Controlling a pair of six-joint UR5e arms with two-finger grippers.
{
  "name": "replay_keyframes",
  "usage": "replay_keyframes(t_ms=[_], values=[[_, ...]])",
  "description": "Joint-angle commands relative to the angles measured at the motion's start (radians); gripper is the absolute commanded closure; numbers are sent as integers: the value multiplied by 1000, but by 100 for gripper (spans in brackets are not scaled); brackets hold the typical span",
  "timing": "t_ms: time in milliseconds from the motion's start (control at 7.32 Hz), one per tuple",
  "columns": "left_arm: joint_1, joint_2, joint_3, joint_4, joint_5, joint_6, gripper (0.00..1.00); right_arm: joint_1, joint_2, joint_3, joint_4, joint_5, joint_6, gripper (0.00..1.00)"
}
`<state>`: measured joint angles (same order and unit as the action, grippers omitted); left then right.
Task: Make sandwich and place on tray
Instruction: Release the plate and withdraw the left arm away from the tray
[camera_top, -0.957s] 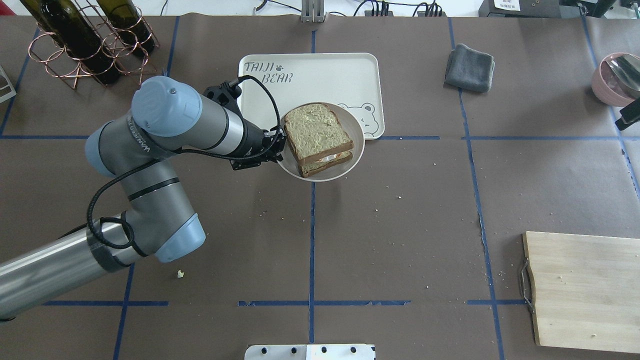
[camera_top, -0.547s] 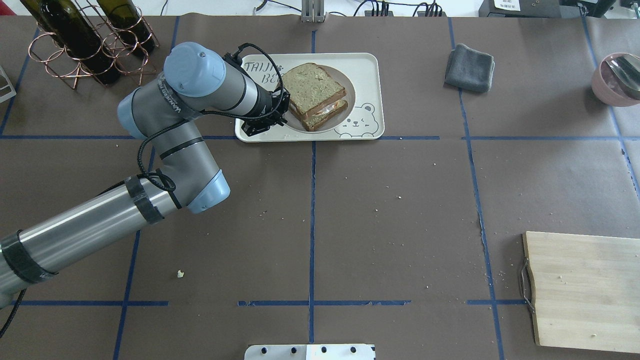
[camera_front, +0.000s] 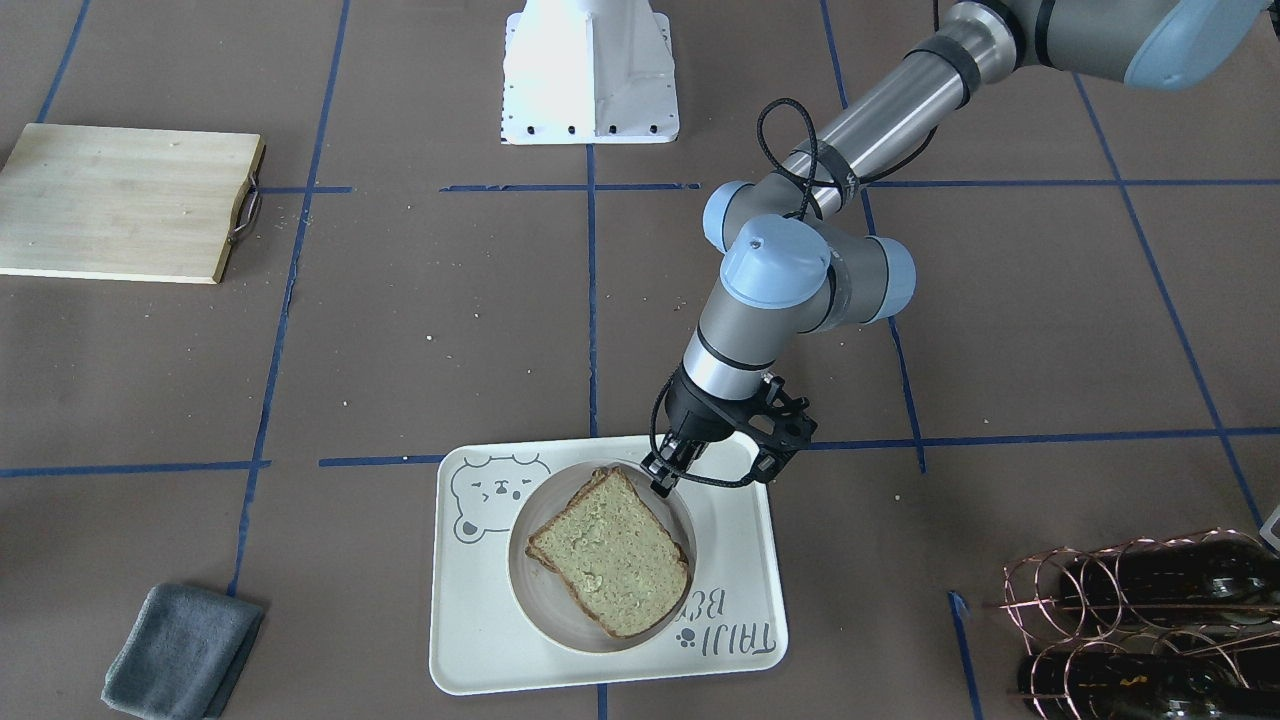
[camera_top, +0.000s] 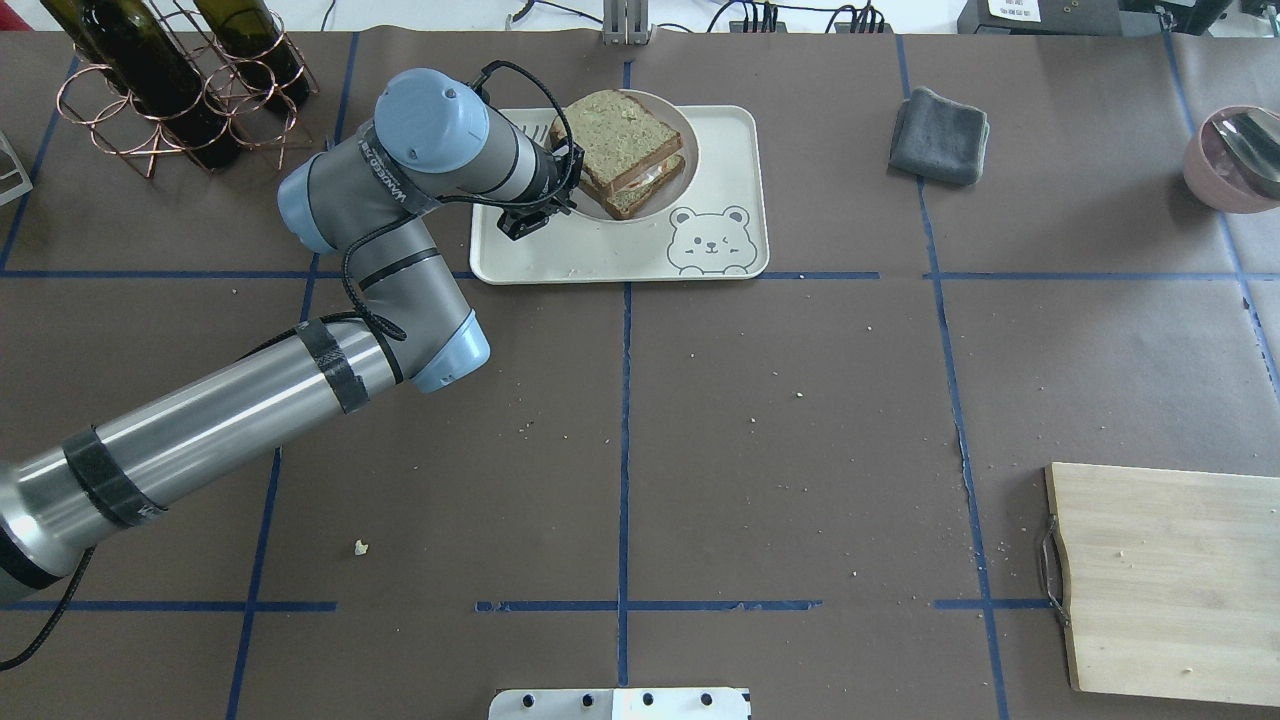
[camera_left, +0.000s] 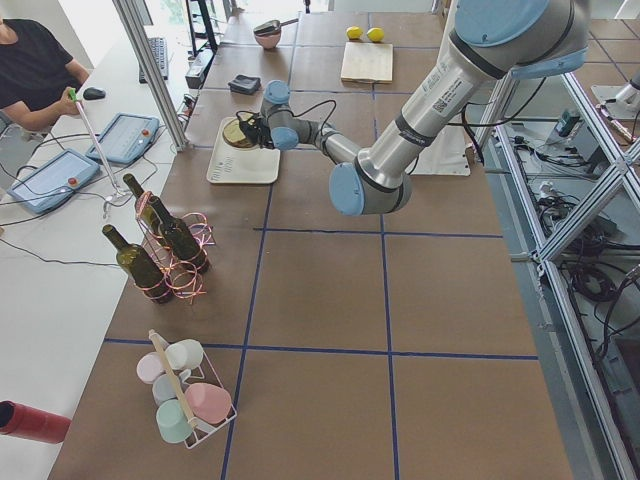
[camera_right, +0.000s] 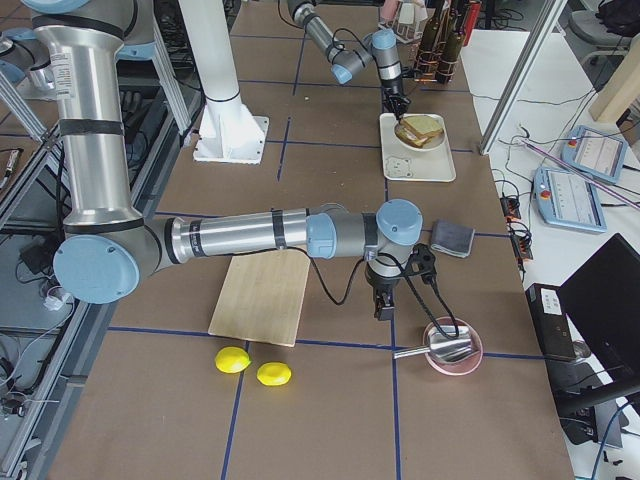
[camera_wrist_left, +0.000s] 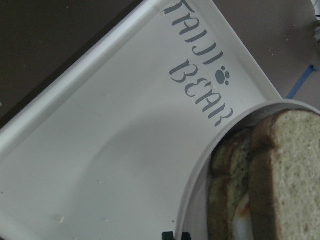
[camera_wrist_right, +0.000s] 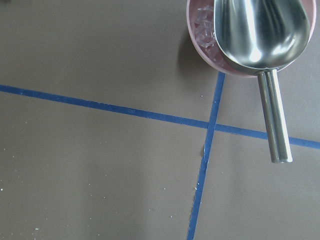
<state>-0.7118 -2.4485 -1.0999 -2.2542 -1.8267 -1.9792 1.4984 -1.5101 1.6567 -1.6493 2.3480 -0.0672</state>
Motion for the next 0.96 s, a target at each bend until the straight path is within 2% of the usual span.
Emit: replay_keyframes(t_ms=[0, 273, 410, 820], values=[[5, 20, -15, -8, 18, 98, 0, 2, 5, 2, 0, 2, 1, 0], [5, 173, -212, -8, 18, 250, 0, 2, 11, 3, 0, 2, 3, 0], [5, 198, -233, -1, 20, 354, 0, 2, 13, 5, 0, 2, 4, 0], [-17, 316, -349, -73, 139, 671, 0, 3, 17, 6, 0, 2, 3, 0]])
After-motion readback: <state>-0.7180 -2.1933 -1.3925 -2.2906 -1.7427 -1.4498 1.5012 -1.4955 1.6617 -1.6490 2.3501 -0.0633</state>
